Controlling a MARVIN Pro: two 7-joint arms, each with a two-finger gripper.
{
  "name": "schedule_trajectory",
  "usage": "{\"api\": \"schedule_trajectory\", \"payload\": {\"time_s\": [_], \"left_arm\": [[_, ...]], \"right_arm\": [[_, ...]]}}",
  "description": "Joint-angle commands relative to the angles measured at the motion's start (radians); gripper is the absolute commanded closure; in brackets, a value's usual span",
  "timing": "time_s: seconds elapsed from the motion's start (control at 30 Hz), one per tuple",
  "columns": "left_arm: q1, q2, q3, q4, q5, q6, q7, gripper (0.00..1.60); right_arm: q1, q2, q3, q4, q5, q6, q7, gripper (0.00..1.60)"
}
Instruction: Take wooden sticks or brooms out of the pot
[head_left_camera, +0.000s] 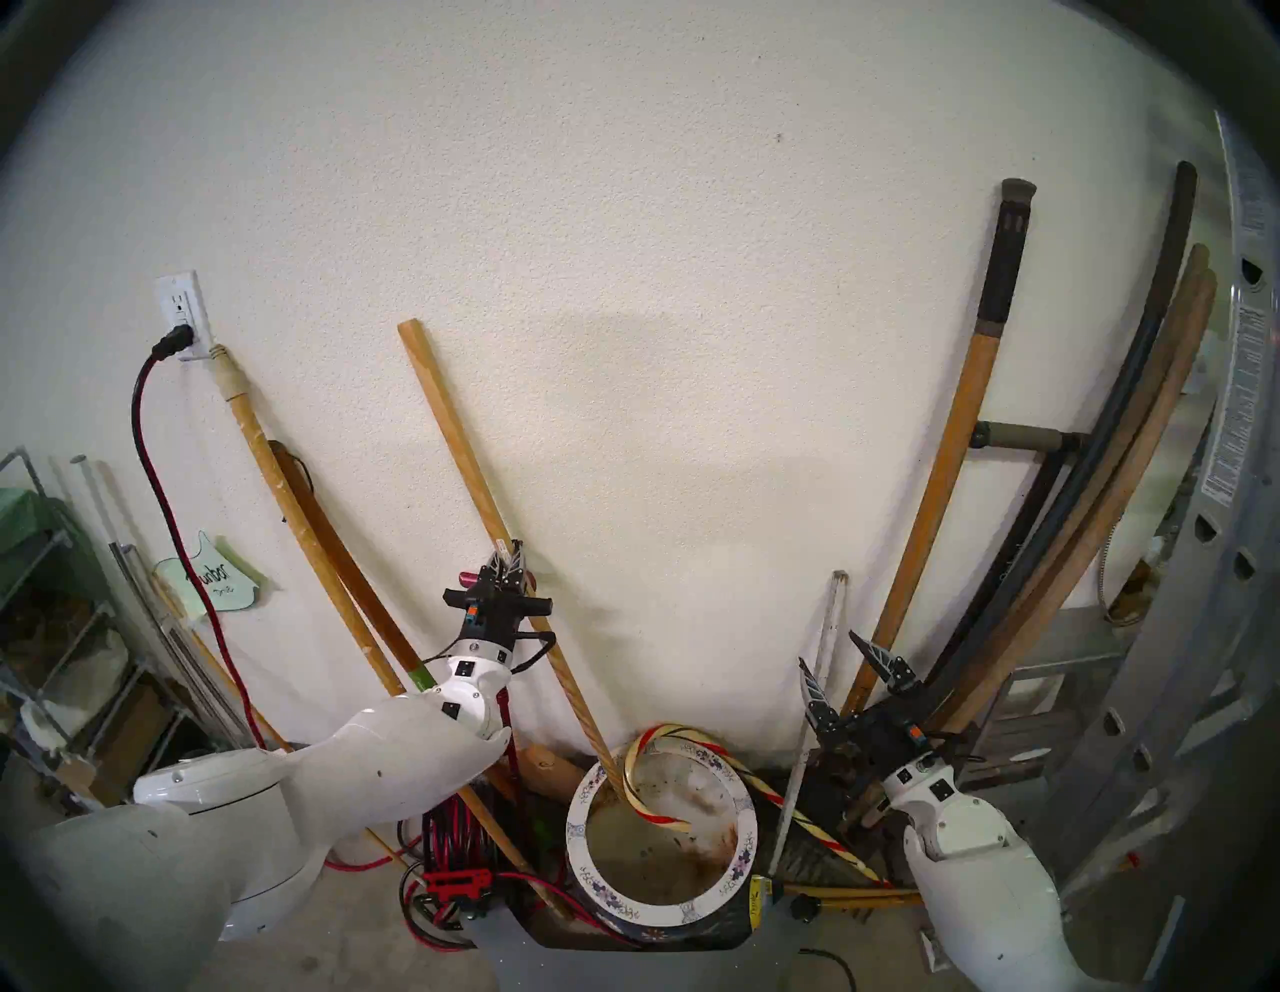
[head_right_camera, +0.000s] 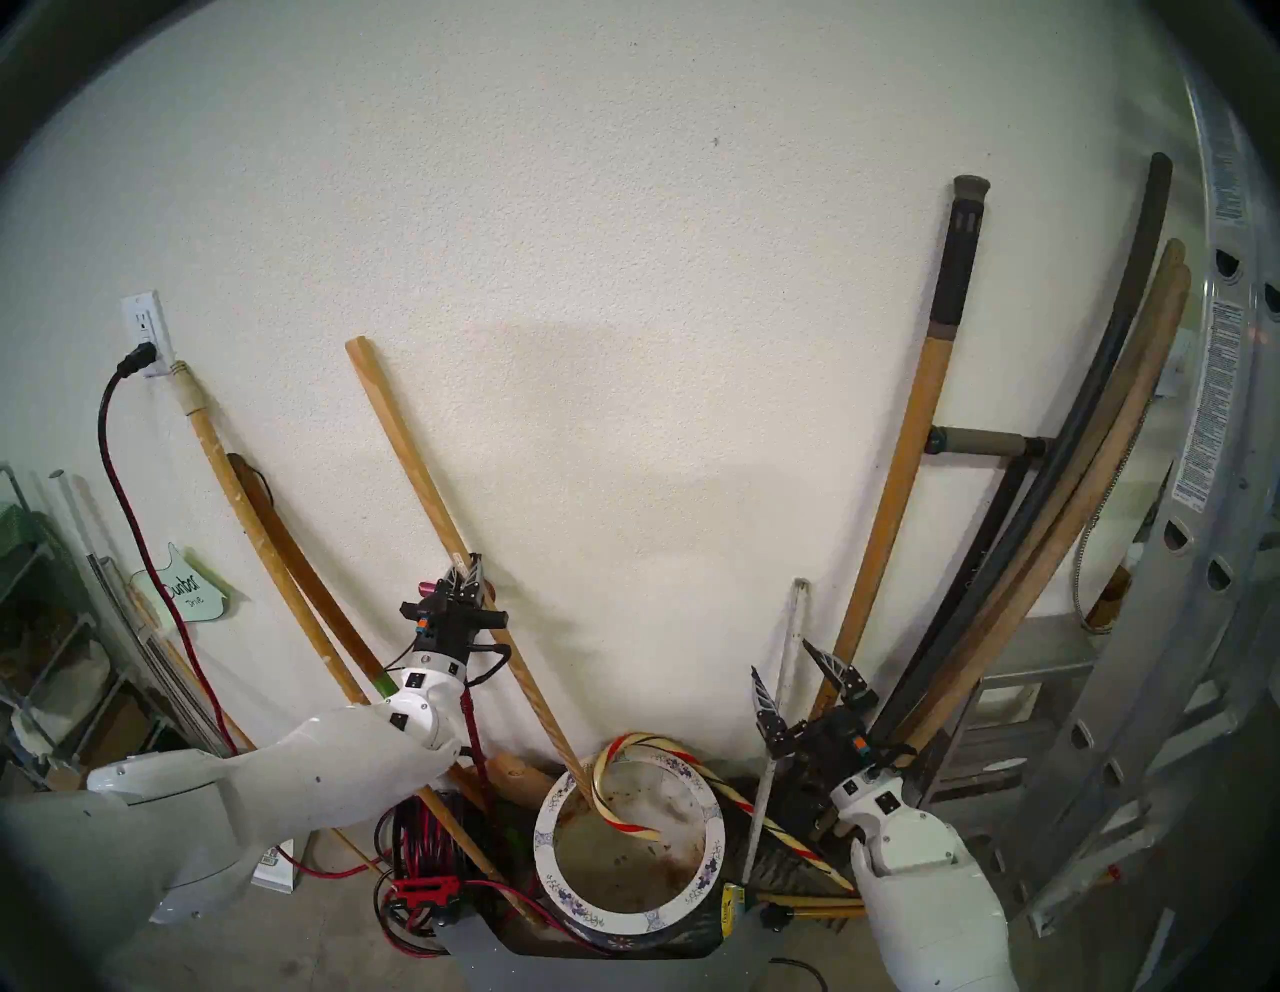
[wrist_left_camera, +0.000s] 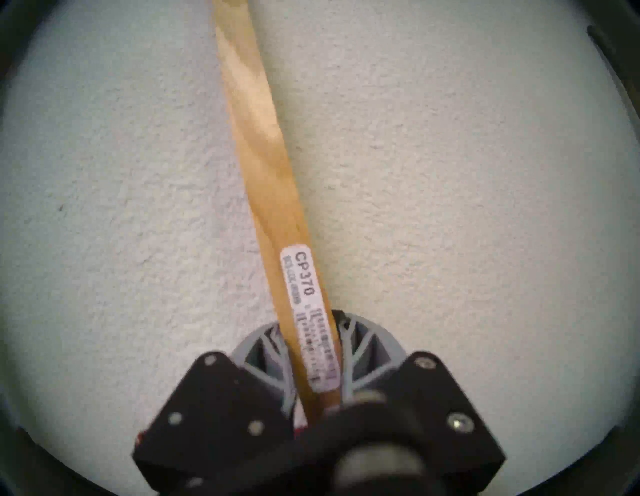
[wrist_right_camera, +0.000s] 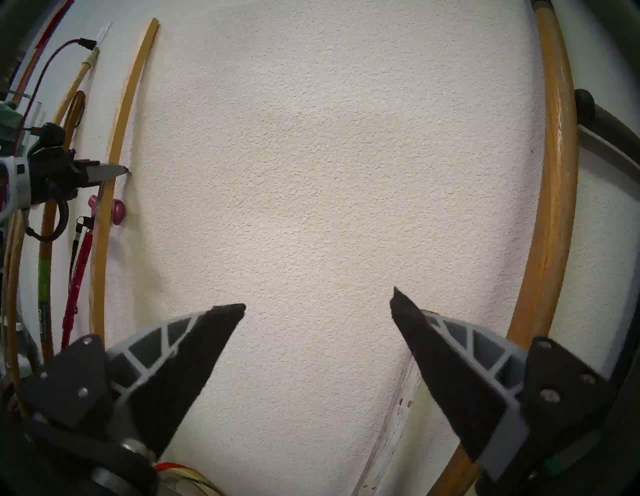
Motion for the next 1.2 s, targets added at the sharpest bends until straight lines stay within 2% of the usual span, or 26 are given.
{"api": "schedule_trajectory", "payload": {"time_s": [0.0,0.2,0.27,0.37,0.5,0.63,0.67,0.77,1.0,1.03,1.07,1.17], "left_arm": [[-0.055,0.099,-0.055,-0.085,0.038,-0.007,0.03,1.6],[-0.07,0.151,-0.085,-0.144,0.072,-0.007,0.05,1.6],[-0.076,0.188,-0.105,-0.182,0.094,-0.007,0.062,1.6],[-0.08,0.2,-0.118,-0.2,0.108,-0.007,0.07,1.6],[-0.089,0.259,-0.15,-0.264,0.144,-0.007,0.088,1.6],[-0.097,0.276,-0.172,-0.298,0.163,-0.007,0.097,1.6],[-0.097,0.303,-0.185,-0.328,0.18,-0.007,0.104,1.6],[-0.095,0.329,-0.196,-0.361,0.195,-0.007,0.11,1.6],[-0.063,0.409,-0.225,-0.499,0.239,-0.007,0.136,1.6],[-0.061,0.401,-0.229,-0.485,0.246,-0.007,0.138,1.6],[-0.048,0.427,-0.227,-0.529,0.249,-0.007,0.144,1.6],[-0.013,0.457,-0.226,-0.571,0.259,-0.007,0.162,1.6]], "right_arm": [[0.001,0.001,-0.001,-0.001,-0.002,0.0,0.001,0.0],[0.001,0.001,-0.001,-0.001,-0.001,0.0,0.001,0.0],[0.001,0.001,-0.001,-0.001,0.0,0.0,0.001,0.0],[0.001,0.001,-0.001,-0.001,0.0,0.0,0.001,0.0],[0.001,0.002,-0.001,-0.001,0.0,-0.001,0.001,0.0],[0.001,0.002,-0.001,0.0,0.001,-0.001,0.001,0.0],[0.001,0.002,-0.001,0.0,0.001,-0.001,0.001,0.0],[0.001,0.002,-0.001,0.0,0.001,-0.001,0.001,0.0],[0.001,0.002,-0.002,0.0,0.001,-0.001,0.002,0.0],[0.001,0.002,-0.002,0.0,0.001,-0.001,0.002,0.0],[0.001,0.002,-0.002,0.0,0.001,-0.001,0.002,0.0],[0.001,0.003,-0.002,0.0,0.001,-0.001,0.002,0.0]]}}
